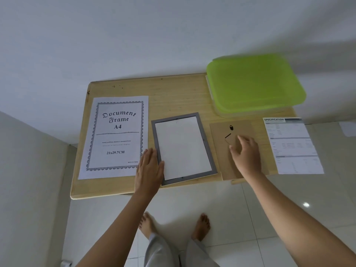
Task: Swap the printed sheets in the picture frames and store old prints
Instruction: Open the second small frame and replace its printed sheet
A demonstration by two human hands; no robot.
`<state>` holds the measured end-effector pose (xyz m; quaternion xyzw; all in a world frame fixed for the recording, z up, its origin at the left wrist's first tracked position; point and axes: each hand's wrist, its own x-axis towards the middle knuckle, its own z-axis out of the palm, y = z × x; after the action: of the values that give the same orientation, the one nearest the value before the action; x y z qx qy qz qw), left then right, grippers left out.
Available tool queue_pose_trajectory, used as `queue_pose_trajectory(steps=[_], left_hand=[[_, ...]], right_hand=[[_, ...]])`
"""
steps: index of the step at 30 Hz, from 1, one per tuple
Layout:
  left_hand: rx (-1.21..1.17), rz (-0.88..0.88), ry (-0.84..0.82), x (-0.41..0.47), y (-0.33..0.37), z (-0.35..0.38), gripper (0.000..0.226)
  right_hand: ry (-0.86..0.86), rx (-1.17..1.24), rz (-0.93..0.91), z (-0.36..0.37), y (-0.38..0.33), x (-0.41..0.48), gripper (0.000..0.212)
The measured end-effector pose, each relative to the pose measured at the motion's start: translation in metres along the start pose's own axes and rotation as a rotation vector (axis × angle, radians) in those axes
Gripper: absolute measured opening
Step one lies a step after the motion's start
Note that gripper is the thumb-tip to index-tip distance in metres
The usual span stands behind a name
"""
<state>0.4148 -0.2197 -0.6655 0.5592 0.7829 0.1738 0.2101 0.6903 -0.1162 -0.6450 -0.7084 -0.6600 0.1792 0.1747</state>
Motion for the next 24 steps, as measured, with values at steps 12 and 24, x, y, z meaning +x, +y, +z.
queue_pose_trajectory(steps=[12, 24], left_hand=[[0.009, 0.013, -0.028, -0.001, -0.002, 0.001, 0.066], [0.001, 0.031, -0.089, 0.000, -0.007, -0.004, 0.070]], right_hand=[[-0.020, -0.096, 0.011, 0.003, 0.000, 0.004, 0.031], [-0.062, -0.081, -0.121, -0.001, -0.046, -0.014, 0.033]])
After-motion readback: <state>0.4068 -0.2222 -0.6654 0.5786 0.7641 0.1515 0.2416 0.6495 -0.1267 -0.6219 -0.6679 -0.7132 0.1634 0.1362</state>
